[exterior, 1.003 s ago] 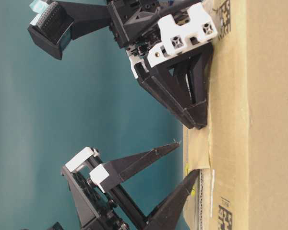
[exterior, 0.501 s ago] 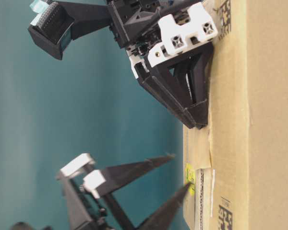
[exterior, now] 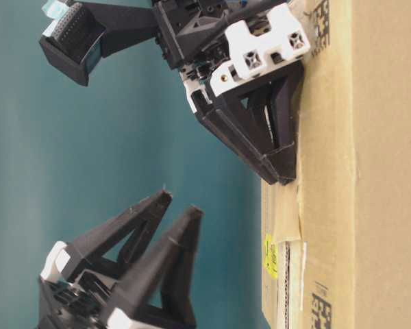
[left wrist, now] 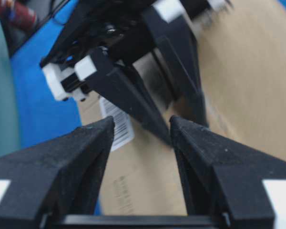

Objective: Apply tape along the seams of the closed cardboard box to seal it securely.

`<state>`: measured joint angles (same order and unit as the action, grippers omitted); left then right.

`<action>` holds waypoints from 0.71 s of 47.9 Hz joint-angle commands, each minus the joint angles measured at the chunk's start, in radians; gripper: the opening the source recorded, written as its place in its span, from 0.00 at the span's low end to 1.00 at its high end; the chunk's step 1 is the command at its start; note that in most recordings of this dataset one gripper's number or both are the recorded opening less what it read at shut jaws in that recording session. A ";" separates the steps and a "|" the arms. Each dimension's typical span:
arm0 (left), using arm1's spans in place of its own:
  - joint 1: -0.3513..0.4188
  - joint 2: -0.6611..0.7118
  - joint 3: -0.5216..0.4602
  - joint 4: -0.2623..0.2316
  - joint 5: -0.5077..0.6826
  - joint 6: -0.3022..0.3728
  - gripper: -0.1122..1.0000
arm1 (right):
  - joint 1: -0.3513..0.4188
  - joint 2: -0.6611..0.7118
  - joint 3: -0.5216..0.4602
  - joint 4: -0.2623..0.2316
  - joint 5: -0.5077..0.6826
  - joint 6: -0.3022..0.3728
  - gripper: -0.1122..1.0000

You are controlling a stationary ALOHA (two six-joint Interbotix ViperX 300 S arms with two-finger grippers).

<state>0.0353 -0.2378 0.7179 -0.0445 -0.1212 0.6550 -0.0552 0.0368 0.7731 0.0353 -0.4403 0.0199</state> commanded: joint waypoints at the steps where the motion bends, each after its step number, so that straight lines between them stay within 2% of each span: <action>1: -0.003 0.002 0.000 0.003 -0.051 -0.101 0.49 | -0.014 -0.021 -0.018 0.002 -0.026 -0.002 0.42; 3: -0.003 0.011 0.006 0.002 -0.067 -0.146 0.45 | -0.018 -0.021 -0.018 0.002 -0.029 -0.002 0.37; 6: -0.002 0.026 0.017 0.002 -0.087 -0.204 0.37 | -0.020 -0.021 -0.018 0.003 -0.031 -0.002 0.24; 10: -0.003 0.049 0.028 0.002 -0.098 -0.235 0.20 | -0.021 -0.021 -0.020 0.002 -0.031 -0.002 0.10; 13: -0.003 0.066 0.028 0.003 -0.103 -0.255 0.11 | -0.020 -0.021 -0.020 0.002 -0.031 -0.002 0.10; 34: -0.003 0.152 0.017 0.002 -0.152 -0.307 0.10 | -0.020 0.005 -0.064 -0.002 -0.026 -0.003 0.10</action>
<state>0.0322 -0.0844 0.7532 -0.0430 -0.2592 0.3497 -0.0736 0.0460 0.7363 0.0353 -0.4633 0.0153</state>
